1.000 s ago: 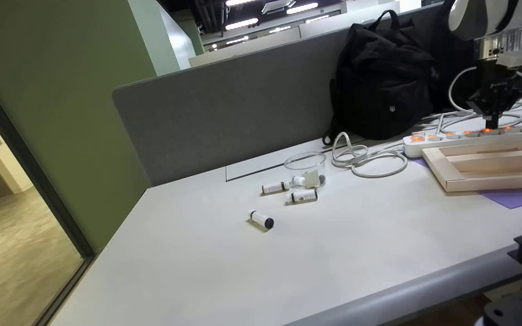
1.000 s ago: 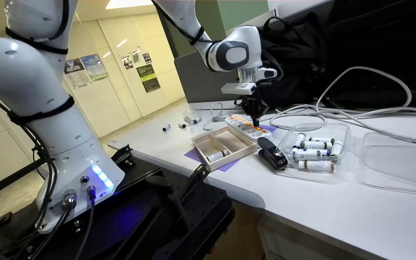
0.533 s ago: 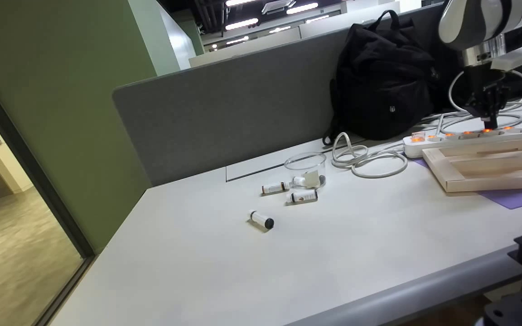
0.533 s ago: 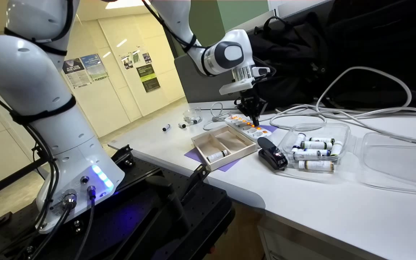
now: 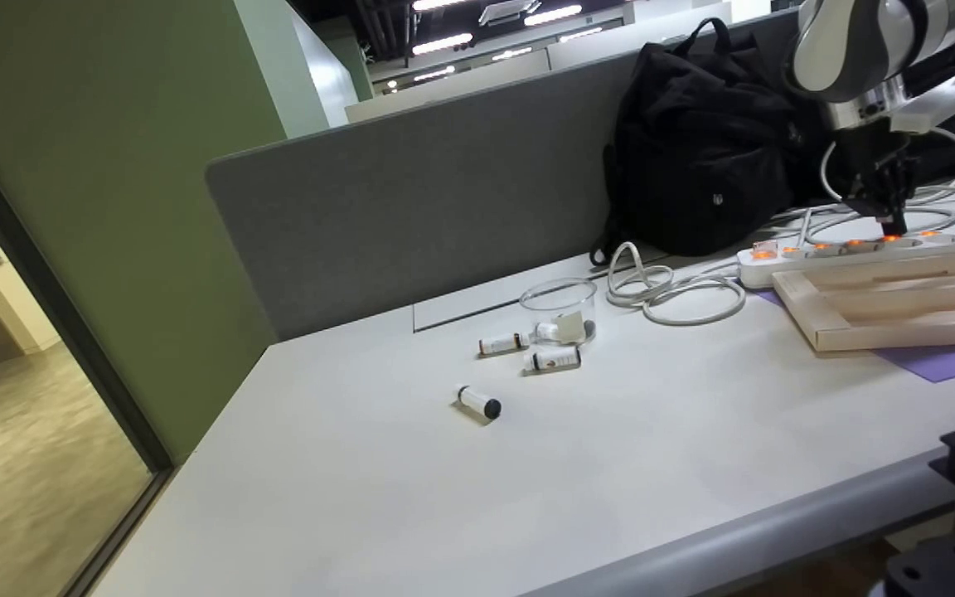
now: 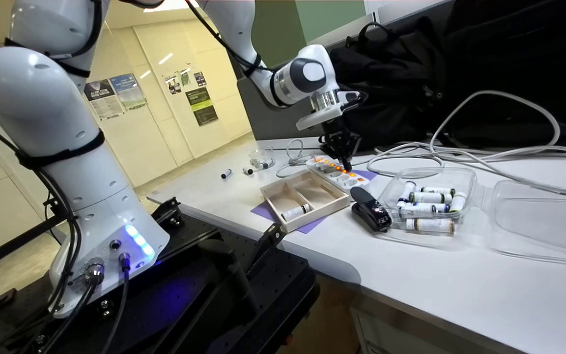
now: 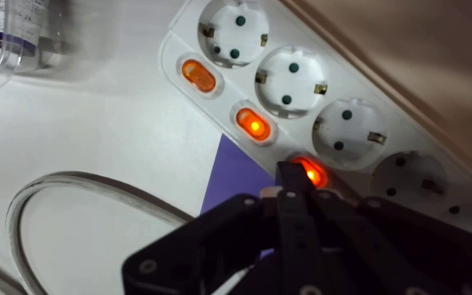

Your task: Switch off the third slot of the extension cord

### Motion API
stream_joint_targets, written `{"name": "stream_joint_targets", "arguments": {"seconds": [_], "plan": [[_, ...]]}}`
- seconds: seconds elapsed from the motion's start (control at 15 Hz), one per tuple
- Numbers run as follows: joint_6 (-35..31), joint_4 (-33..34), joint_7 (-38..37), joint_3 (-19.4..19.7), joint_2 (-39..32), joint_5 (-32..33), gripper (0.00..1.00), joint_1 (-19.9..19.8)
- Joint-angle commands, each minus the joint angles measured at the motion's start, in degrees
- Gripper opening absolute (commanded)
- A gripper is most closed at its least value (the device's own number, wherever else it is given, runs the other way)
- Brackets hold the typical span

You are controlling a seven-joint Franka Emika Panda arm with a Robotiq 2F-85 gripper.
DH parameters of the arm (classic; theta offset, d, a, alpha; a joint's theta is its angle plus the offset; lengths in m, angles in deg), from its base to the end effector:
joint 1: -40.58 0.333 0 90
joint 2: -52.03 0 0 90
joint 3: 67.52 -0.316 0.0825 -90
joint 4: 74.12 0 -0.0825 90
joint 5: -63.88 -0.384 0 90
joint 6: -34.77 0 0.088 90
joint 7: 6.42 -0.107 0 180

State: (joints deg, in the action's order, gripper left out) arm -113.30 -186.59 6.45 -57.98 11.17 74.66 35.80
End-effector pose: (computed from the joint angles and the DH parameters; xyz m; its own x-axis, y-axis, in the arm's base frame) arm 0.5768 -0.1451 0.1022 0.9760 0.1598 -0.1482 0.1834 -0.9696 0.1622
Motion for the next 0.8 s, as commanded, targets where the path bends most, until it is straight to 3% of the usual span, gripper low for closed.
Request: {"name": "stream_joint_targets", "arguments": {"seconds": [0.0, 0.73], "plan": [[-0.2, 0.3, -2.7, -2.1, -1.5, 0.1, 0.00, 0.6], [1.2, 1.4, -2.7, -3.9, 0.4, -1.0, 0.00, 0.7]]}}
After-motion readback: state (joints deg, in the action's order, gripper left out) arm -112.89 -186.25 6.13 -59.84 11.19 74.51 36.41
